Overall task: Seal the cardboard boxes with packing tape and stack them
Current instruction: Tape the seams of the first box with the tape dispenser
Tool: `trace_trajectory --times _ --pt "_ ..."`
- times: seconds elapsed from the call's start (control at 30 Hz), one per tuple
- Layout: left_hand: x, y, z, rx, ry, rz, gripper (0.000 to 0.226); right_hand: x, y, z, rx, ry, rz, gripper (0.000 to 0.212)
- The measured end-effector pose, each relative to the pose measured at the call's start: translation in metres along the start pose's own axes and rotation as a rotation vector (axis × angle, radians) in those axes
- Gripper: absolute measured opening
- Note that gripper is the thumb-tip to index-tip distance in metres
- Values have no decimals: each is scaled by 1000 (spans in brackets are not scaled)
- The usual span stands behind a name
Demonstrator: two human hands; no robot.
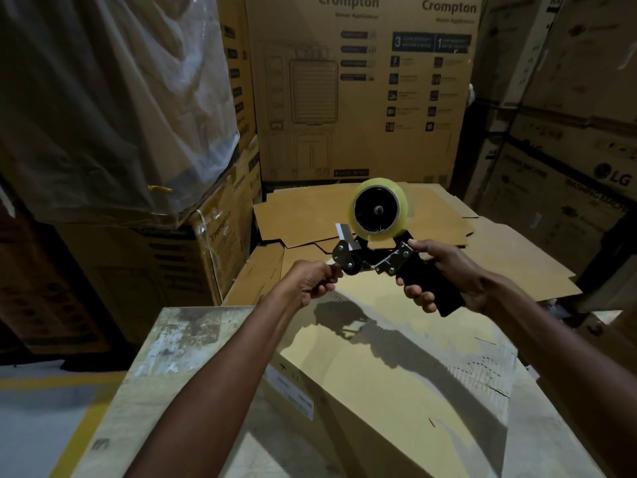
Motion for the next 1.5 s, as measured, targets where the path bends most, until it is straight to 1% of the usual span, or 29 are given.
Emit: trace_trajectory --times 0.13,0.23,0.27,0.4,0.53,0.6,0.7,0.87,1.03,1.13,1.3,1.43,1.5 --pt "-3 11 -11 -47 181 59 22 -17 3 9 -16 -5 -1 68" --pt "-1 25 -31 -67 201 87 11 -30 3 9 -35 7 -6 66" --pt "0 31 -41 -79 198 94 10 -34 2 7 -45 7 -4 66" --pt "2 49 -63 -105 287 133 21 -55 6 9 -76 -8 10 66" --pt "-4 62 -65 -107 443 282 29 -68 21 14 -124 -117 -7 68" --pt "-6 70 -68 -94 532 341 31 -70 27 15 -144 -150 -6 66" --pt "-3 83 -74 -63 612 421 36 -73 36 21 -144 -162 22 62" --pt "2 105 -75 -82 709 553 47 -77 49 27 -151 -173 48 64" --pt "7 113 -68 -87 715 567 44 -87 55 23 -170 -182 49 66" --pt "12 119 -69 -60 701 552 38 -87 56 22 -172 -182 52 66" --pt "17 123 -72 -19 648 568 36 -89 58 24 -161 -198 56 66" --pt "25 127 -73 50 601 507 32 -89 58 25 -170 -193 66 65" --pt "29 128 -71 89 572 447 30 -88 57 26 -168 -190 69 65"
Point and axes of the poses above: each hand's wrist, its own y-axis towards the middle knuckle, its own z-axis out of the palm, x = y × z, the point moved 6 cm from there along y, towards the middle knuckle, and after that the axes turned 8 degrees about -z, right-handed, at the moved point
